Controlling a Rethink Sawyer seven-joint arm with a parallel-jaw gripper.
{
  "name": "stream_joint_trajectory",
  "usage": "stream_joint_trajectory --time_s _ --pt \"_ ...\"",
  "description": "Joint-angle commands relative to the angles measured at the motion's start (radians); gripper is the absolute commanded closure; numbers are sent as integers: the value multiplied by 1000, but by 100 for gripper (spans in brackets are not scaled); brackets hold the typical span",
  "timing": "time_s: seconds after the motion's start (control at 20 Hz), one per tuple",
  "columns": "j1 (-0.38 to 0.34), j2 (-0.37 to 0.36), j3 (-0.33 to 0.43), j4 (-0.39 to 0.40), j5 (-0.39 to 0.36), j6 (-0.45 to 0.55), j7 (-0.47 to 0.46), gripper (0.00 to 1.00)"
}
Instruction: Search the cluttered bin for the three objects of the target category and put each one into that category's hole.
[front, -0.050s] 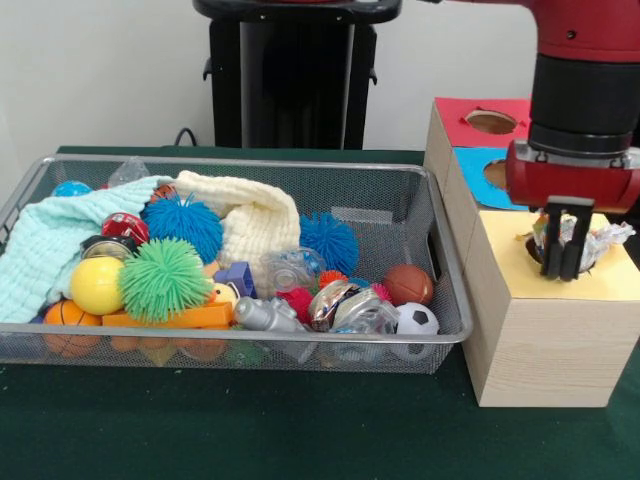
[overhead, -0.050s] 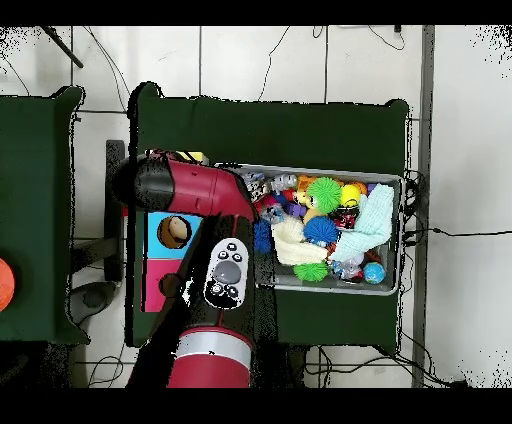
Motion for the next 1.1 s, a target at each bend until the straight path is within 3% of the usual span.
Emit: stream_joint_trajectory --time_s 0.05,0.6,1.1 --pt "6 -33 42 118 3 102 184 100" --pt "-39 43 87 99 -11 10 132 100" --pt "-54 65 116 134 -24 7 108 100"
